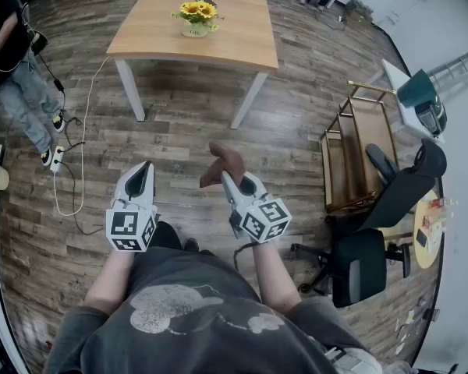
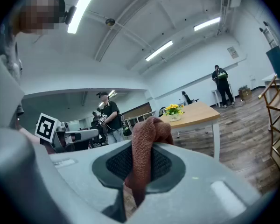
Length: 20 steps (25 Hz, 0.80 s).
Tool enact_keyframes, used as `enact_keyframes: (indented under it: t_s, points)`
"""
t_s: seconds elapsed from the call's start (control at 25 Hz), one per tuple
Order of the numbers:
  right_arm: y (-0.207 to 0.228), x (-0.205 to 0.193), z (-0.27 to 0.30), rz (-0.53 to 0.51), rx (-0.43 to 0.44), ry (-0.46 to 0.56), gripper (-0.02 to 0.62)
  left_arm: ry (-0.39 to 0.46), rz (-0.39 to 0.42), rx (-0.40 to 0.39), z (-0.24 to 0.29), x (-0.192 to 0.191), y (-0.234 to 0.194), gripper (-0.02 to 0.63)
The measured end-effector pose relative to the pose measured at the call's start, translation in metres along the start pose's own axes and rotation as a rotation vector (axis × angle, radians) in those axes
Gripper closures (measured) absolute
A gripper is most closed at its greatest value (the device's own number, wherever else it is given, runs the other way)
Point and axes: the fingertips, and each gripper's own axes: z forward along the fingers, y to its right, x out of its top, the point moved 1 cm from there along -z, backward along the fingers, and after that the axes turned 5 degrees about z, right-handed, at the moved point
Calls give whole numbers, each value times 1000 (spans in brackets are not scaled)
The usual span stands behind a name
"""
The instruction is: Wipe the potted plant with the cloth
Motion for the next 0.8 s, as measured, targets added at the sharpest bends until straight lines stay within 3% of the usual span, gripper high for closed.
enact_keyframes:
  t_s: [0.6,0.8]
  points:
    - [-5,3,5,-7,-9,16,549,3,-20,4,1,-4,-8,588]
    - [3,6,0,24,-25,51,548,60,-62,-8,1,1,-9,588]
